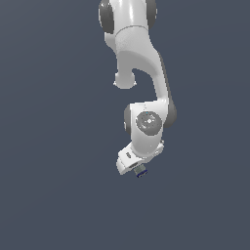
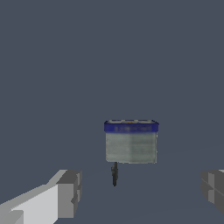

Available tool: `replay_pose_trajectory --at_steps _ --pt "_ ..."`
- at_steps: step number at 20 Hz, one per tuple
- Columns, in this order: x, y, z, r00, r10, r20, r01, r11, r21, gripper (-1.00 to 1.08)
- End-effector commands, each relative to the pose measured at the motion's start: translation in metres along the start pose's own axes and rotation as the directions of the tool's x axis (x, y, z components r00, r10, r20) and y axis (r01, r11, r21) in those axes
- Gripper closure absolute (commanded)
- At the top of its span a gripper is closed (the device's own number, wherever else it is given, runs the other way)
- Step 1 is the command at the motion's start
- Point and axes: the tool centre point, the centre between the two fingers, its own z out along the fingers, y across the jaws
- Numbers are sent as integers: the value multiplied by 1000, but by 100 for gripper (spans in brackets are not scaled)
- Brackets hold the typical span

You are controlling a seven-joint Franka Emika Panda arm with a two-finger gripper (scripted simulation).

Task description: Pick up the object and move it to a goal position.

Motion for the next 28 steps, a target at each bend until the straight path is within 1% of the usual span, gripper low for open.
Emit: replay_pose_trajectory --at_steps 1,6,15,21,22,28 --pt "2 0 2 1000 -10 -2 10 1000 0 -92" --pt "1 0 5 1000 -7 0 7 1000 0 -92" --pt "1 -1 46 1000 -11 -1 11 1000 0 -92" --pt "2 0 53 1000 -11 -1 11 1000 0 -92" --pt "2 0 53 1000 -11 -1 11 1000 0 108" --pt "2 0 53 1000 -11 -1 11 1000 0 108"
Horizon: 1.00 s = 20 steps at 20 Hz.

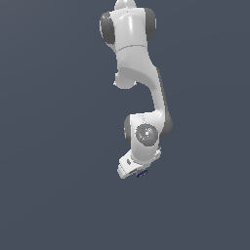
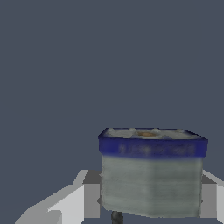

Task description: Pick up the object and move it to a goal position.

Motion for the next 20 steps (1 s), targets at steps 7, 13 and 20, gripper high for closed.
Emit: replay_pose_trajectory --at_steps 7,13,20 --pt "0 -1 -3 1000 0 -1 0 1000 0 108" --pt "-1 -4 -22 1000 0 -1 0 1000 0 108" --pt "-2 -15 -73 1000 0 0 0 1000 0 108"
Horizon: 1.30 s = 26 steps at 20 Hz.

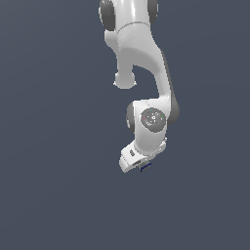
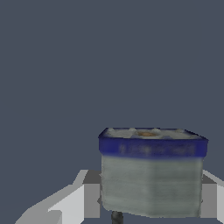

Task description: Pick up the object and move it to a goal position.

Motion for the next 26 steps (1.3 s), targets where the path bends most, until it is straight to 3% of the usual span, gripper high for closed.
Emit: replay_pose_trajectory --at_steps 1,26 --pt "0 -4 -24 1000 0 -2 0 1000 -1 108" --pt "-4 -59 -309 1000 -2 -2 2 1000 -1 108"
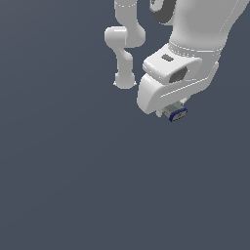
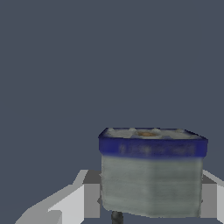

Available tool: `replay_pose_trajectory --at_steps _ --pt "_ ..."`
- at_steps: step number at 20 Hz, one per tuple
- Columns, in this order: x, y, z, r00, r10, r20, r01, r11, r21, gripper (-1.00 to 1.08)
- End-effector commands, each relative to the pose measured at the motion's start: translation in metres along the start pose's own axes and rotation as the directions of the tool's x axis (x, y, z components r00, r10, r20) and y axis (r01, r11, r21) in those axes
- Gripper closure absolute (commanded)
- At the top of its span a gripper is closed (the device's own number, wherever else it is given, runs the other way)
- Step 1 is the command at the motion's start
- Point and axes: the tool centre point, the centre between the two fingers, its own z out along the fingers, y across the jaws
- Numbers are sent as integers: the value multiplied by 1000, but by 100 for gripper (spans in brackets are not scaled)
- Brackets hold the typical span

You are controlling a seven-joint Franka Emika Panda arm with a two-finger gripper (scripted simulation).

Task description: Pick up the object and move it to a goal position.

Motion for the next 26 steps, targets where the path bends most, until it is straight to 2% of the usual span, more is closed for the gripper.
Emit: replay_pose_trajectory --at_steps 1,6,12,26 --pt "0 -5 -27 1000 0 1 0 1000 0 108" --pt "1 -12 -71 1000 1 0 -1 1000 1 108" --pt "3 -18 -104 1000 1 0 -1 1000 1 108" --pt "5 -21 -127 1000 2 0 -2 1000 1 108"
